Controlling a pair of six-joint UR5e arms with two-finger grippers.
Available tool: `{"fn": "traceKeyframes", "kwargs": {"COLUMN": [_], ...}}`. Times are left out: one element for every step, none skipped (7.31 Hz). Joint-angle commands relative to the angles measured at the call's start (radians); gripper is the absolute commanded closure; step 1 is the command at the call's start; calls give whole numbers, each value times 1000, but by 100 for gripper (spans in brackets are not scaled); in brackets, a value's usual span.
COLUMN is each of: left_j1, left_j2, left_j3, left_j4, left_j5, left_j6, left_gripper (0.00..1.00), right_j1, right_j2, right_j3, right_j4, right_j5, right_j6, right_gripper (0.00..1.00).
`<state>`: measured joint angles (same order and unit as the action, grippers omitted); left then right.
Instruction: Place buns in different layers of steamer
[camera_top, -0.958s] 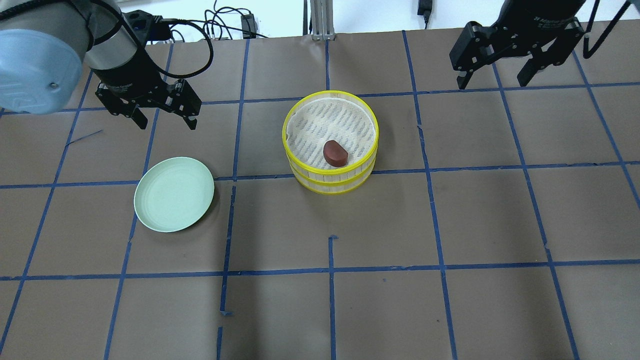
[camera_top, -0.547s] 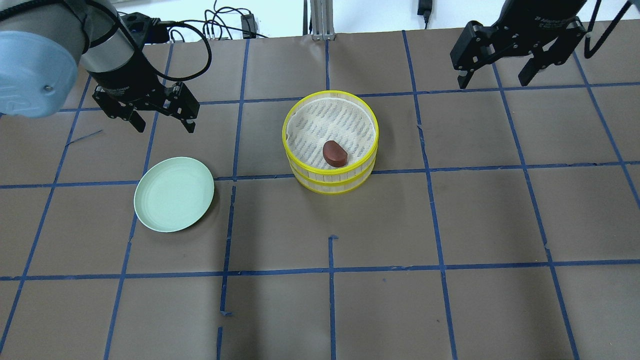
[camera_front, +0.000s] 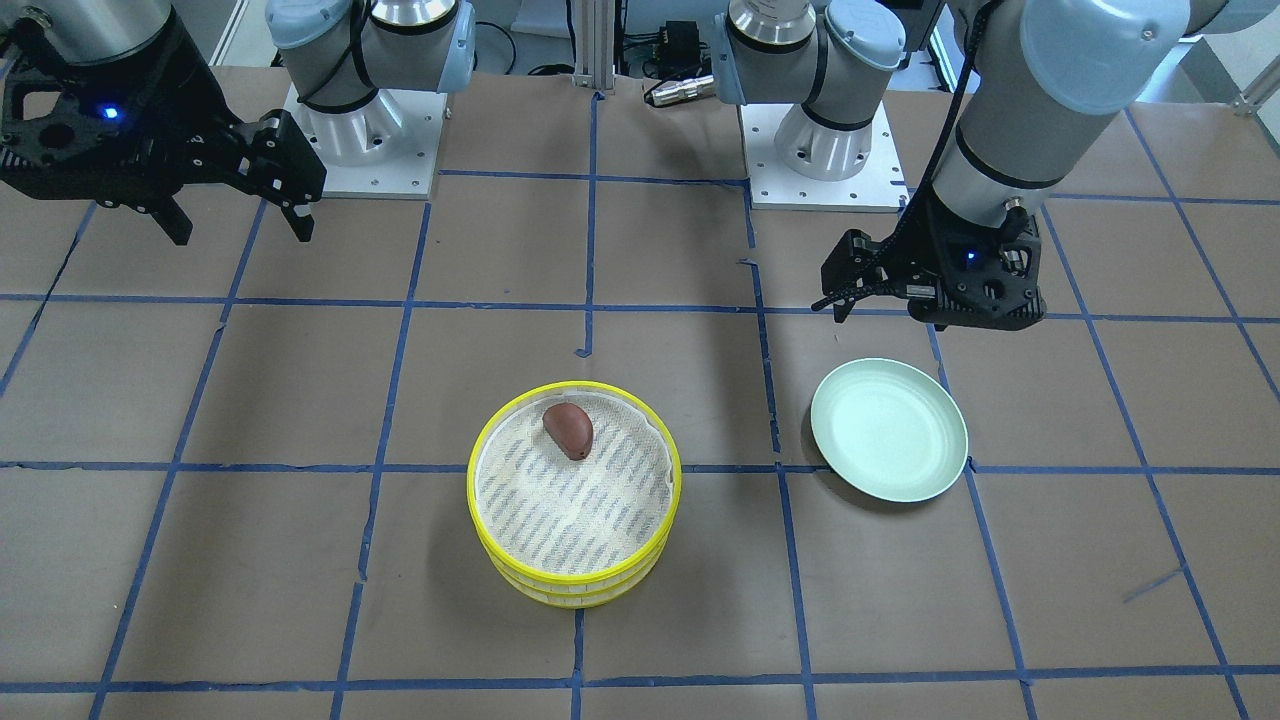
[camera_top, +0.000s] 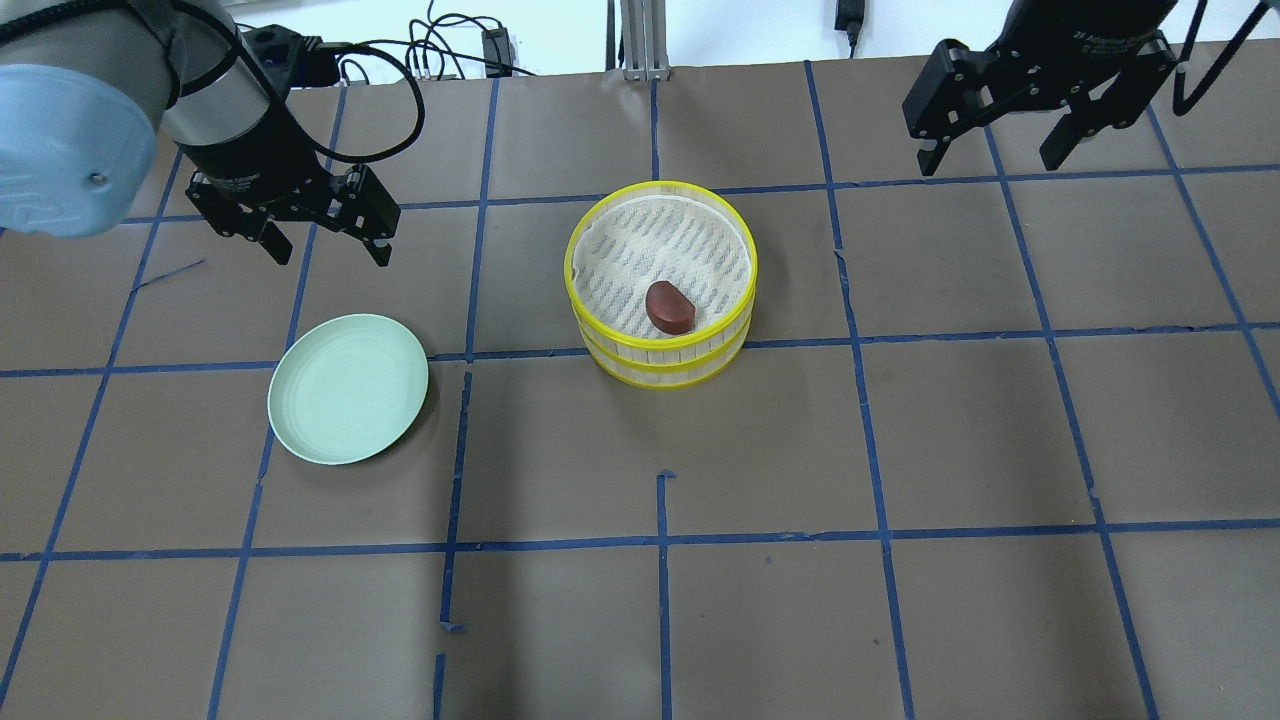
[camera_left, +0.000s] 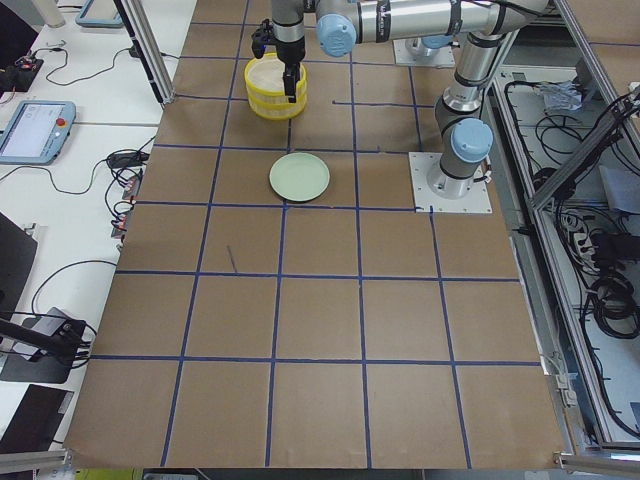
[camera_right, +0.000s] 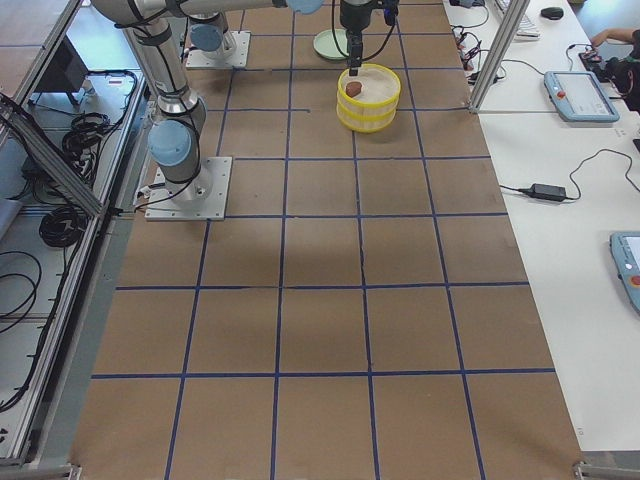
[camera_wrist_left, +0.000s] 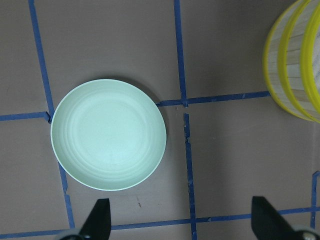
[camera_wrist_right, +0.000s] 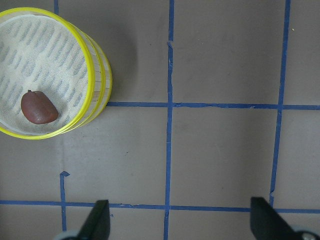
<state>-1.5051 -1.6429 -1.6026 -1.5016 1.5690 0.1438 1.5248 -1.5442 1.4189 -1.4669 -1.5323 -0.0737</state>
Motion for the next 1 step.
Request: {"fn": "traceKeyframes", "kwargs": {"left_j1": [3], "left_j2": [0], "left_j3": [0], "left_j4": [3], "left_j5": [0], "left_j6": [8], "left_gripper": [0], "right_j1": [0], "right_j2": [1], "right_j3": [2], "right_j4": [-1], "right_j5": [3], "right_j6": [2], "right_gripper": [0]}}
